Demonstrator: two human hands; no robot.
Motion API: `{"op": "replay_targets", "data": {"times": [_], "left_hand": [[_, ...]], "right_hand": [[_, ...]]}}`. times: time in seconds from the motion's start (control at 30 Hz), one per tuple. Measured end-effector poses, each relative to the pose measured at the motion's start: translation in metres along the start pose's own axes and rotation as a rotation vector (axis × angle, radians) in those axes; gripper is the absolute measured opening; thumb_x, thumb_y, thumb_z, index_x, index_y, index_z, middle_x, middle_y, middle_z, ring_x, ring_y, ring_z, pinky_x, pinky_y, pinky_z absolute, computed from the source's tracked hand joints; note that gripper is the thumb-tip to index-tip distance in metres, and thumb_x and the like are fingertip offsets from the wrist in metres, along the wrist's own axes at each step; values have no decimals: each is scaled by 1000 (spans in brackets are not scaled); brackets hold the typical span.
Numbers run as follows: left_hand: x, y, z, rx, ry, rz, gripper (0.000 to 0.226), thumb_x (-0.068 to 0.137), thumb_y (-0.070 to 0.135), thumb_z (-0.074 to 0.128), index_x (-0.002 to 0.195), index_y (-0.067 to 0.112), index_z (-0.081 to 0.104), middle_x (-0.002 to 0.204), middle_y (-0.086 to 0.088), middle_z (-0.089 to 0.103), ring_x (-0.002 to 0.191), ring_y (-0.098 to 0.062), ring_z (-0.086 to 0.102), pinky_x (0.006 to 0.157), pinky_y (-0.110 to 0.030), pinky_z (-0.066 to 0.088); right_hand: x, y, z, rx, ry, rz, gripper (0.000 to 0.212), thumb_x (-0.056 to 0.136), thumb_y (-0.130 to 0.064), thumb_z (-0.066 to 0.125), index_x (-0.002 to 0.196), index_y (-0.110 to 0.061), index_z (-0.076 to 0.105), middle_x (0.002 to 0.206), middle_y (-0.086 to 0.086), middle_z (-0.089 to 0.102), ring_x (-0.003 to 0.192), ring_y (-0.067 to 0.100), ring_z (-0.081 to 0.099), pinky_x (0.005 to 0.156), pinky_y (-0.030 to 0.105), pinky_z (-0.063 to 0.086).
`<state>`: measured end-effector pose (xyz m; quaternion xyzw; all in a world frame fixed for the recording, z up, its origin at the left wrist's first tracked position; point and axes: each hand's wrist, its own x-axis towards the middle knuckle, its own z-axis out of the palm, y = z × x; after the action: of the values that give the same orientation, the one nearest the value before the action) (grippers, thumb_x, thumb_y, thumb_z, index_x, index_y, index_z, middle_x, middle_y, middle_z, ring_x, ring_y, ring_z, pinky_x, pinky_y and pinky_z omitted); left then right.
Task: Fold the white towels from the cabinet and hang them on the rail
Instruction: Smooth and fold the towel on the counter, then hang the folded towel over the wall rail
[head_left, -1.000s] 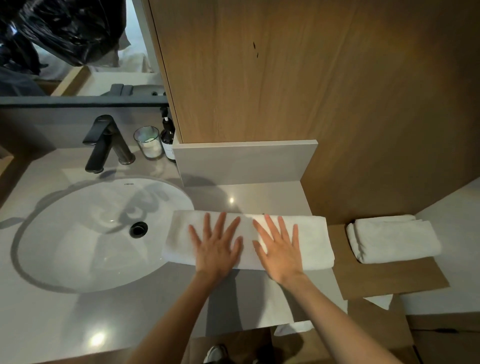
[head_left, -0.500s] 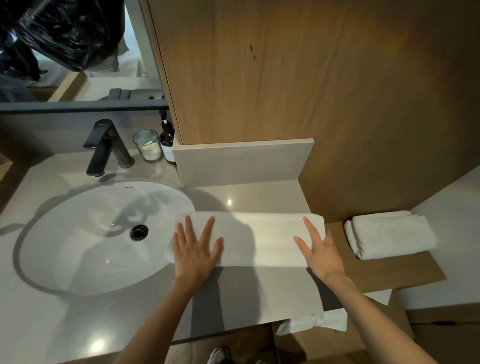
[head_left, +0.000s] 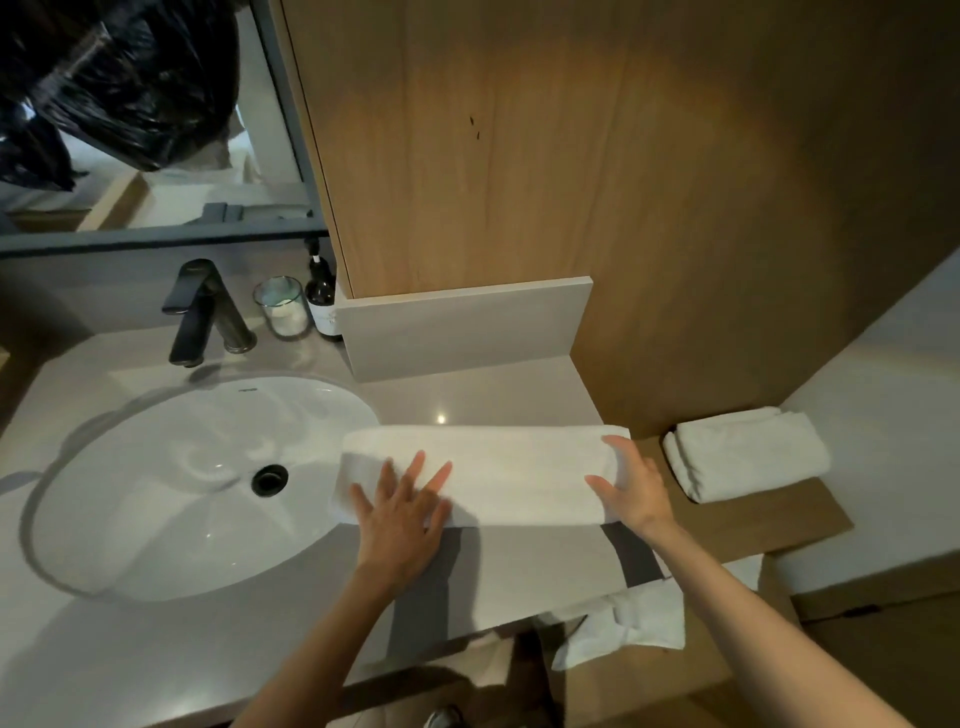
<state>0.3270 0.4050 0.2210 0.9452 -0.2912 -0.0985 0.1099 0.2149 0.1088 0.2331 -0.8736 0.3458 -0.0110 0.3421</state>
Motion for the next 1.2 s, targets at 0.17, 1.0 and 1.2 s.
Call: {"op": "replay_targets", "data": {"times": [0.17, 1.0, 1.2], "left_hand": [[-4, 2, -4, 49, 16, 33, 49, 91, 50, 39, 132, 31, 58, 135, -8, 58, 120, -45, 53, 92, -74, 37], [74, 229, -260, -911, -237, 510, 48, 76, 44, 76, 114, 17, 66, 109, 3, 71, 103, -13, 67, 94, -37, 53], [36, 344, -320, -1047, -85, 651, 40, 79, 42, 68, 113, 23, 57, 112, 6, 67, 97, -7, 67, 79, -25, 58]], "right_hand": [[-18, -8, -14, 103, -99, 75, 70, 85, -25, 73, 143, -23, 33, 140, 5, 45, 130, 30, 42, 103, 39, 39], [-116, -174, -285, 321, 593, -812, 22, 85, -19, 73, 105, -24, 65, 104, -19, 63, 102, 4, 60, 83, 12, 50], [-133, -149, -398, 349, 793, -843, 28, 86, -18, 73, 112, -20, 65, 111, -12, 64, 103, 0, 58, 84, 8, 46]]}}
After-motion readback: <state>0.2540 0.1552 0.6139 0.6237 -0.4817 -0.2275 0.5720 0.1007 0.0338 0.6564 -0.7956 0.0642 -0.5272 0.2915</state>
